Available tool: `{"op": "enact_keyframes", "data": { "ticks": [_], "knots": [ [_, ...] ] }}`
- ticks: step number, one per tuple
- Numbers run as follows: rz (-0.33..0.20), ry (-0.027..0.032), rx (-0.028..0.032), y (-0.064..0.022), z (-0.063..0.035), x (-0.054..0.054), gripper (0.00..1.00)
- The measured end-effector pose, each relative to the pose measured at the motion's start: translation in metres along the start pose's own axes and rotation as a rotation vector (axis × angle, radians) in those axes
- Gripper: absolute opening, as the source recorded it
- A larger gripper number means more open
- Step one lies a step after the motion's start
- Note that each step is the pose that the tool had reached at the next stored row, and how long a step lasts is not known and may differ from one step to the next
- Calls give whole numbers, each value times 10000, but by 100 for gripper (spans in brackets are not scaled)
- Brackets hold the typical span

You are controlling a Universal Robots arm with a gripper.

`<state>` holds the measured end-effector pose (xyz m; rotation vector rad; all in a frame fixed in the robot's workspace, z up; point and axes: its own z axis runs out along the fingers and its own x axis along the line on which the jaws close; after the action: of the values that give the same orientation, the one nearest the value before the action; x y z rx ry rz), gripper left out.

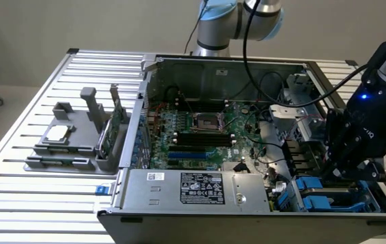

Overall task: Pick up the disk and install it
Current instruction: 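Insert the second disk wire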

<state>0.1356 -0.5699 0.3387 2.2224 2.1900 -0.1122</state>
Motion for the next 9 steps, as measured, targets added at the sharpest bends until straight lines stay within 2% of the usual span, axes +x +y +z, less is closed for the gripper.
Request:
{"op": "enact_keyframes", "data": {
  "ticks": [5,9],
  "knots": [
    [-14,36,149,23,2,-1,16],
    [-13,41,157,24,1,-2,16]
  ]
}}
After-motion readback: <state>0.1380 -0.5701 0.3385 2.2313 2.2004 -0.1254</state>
